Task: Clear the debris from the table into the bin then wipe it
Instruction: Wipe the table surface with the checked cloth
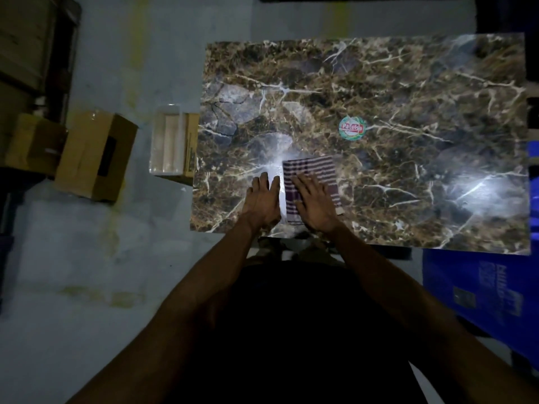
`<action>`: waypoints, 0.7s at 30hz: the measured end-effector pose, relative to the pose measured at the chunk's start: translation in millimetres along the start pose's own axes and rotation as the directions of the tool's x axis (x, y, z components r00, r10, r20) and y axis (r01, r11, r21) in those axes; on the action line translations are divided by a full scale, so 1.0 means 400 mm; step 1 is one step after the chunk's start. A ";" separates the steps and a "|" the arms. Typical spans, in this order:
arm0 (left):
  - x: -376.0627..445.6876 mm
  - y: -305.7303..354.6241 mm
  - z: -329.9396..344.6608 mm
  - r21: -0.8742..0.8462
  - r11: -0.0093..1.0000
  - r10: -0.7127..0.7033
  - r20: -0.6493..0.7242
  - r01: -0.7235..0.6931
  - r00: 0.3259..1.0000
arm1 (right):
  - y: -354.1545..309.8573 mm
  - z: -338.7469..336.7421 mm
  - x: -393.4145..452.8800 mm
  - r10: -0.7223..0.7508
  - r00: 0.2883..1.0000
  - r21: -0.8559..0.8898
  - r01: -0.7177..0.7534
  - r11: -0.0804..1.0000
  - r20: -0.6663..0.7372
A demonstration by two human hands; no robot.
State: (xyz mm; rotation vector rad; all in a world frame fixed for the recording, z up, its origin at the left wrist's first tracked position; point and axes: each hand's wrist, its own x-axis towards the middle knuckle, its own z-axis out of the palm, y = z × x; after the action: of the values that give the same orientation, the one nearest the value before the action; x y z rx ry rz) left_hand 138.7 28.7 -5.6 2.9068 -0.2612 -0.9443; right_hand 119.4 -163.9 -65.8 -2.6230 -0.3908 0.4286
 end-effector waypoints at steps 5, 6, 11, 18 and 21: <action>-0.018 0.023 -0.017 -0.063 0.997 -0.033 0.005 0.034 0.999 | 0.101 0.007 -0.125 -0.207 0.977 -0.069 0.210 0.975 0.047; -0.019 0.027 -0.019 -0.080 0.996 -0.039 0.000 0.039 0.999 | 0.133 -0.011 -0.143 -0.200 0.980 -0.061 0.201 0.978 0.017; -0.016 0.048 -0.030 -0.120 0.989 -0.082 0.001 0.082 0.997 | 0.161 -0.086 -0.048 0.025 1.000 0.009 -0.025 1.000 -0.014; 0.025 0.040 -0.056 -0.043 0.994 -0.103 0.031 0.105 0.994 | 0.072 -0.029 -0.061 -0.199 0.975 -0.049 0.204 0.978 0.101; 0.028 0.025 -0.062 -0.040 0.996 -0.081 0.026 0.082 0.996 | 0.112 -0.038 -0.139 -0.249 0.963 -0.058 0.256 0.965 0.105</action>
State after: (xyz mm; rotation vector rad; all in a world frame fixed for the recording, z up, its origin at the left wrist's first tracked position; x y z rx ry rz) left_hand 160.9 17.1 9.1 2.8897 -0.1242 -0.9849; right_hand 83.0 -227.0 -61.2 -2.5796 -0.7767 0.4635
